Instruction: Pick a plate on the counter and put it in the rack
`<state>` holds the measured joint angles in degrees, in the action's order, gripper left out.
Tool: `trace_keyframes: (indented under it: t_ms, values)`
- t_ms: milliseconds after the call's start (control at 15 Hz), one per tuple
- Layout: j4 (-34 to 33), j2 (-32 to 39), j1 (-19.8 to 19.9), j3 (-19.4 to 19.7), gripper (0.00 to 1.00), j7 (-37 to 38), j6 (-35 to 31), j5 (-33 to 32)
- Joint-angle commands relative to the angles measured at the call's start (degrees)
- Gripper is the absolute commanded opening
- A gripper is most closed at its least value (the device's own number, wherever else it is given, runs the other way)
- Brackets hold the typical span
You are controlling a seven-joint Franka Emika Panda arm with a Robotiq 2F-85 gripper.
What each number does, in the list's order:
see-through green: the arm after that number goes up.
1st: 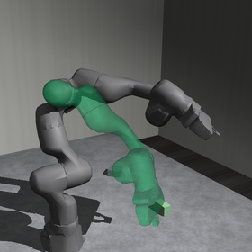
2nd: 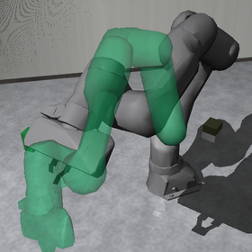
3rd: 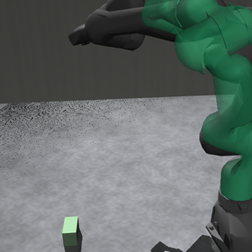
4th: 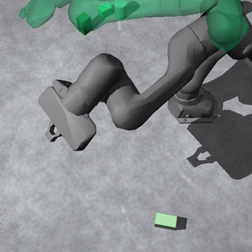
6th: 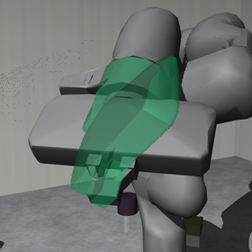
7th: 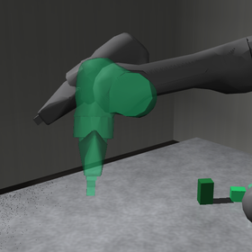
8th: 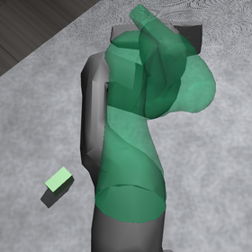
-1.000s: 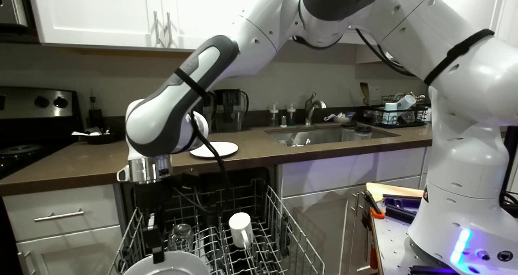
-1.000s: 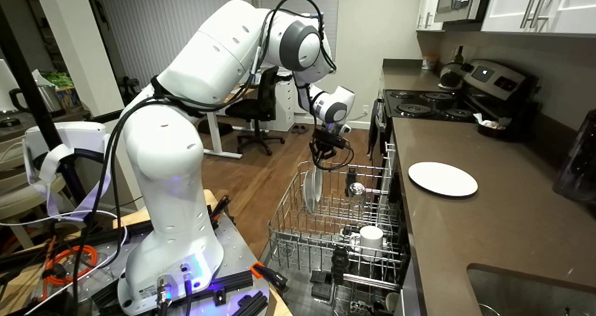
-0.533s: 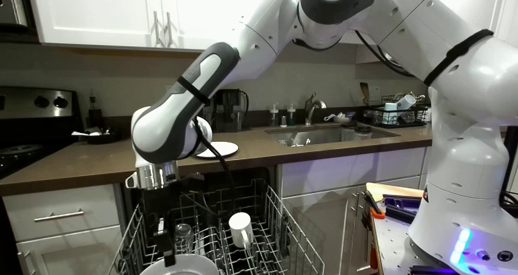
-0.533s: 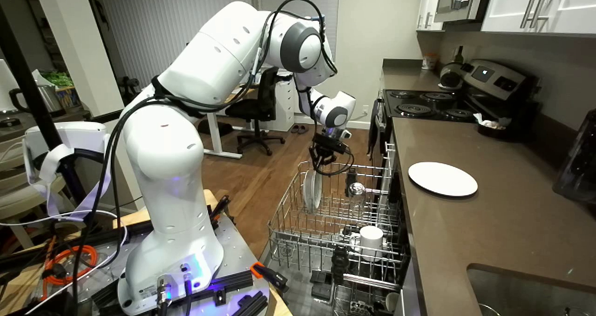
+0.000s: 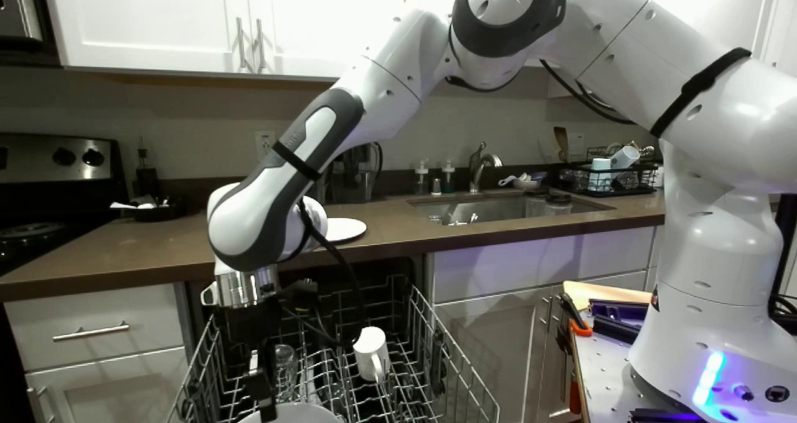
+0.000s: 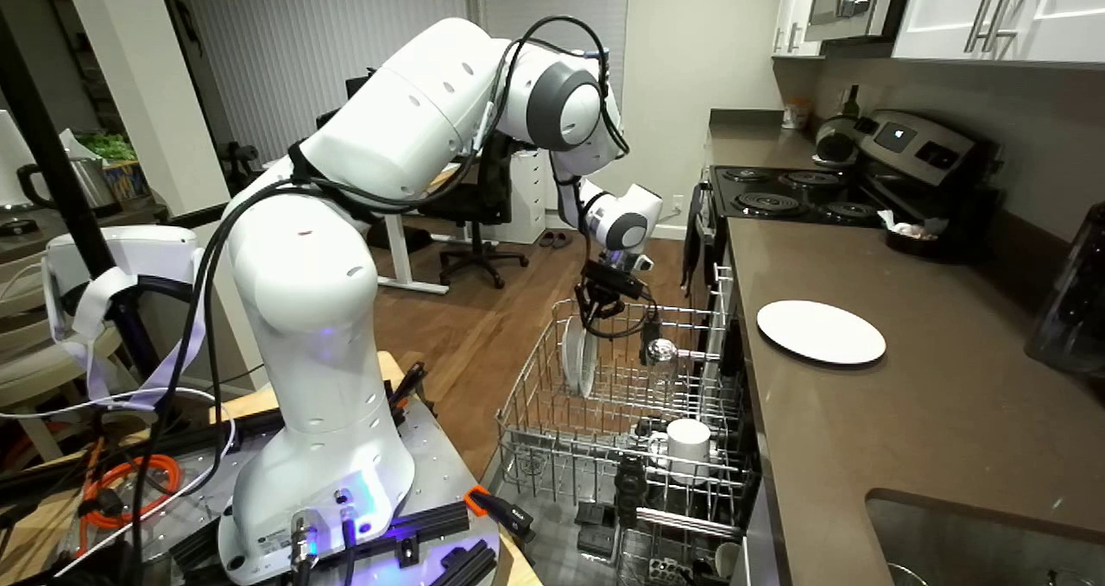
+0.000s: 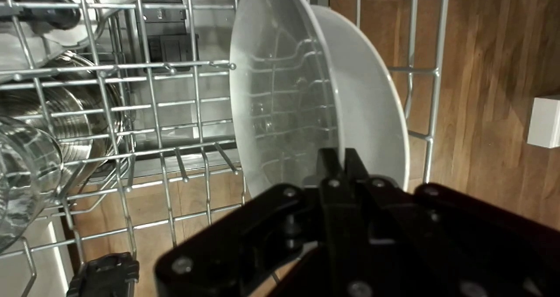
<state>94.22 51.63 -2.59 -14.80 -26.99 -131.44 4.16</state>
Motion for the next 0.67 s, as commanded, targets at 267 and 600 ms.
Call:
trace_keyframes:
  t_ms: [267, 600]
  values:
    - [-4.53, 3.08, -0.01, -0.83, 0.05, -0.4, 1.33, -0.39]
    - [-6.03, 3.94, -0.11, -0.94, 0.05, -0.26, 1.92, -0.44]
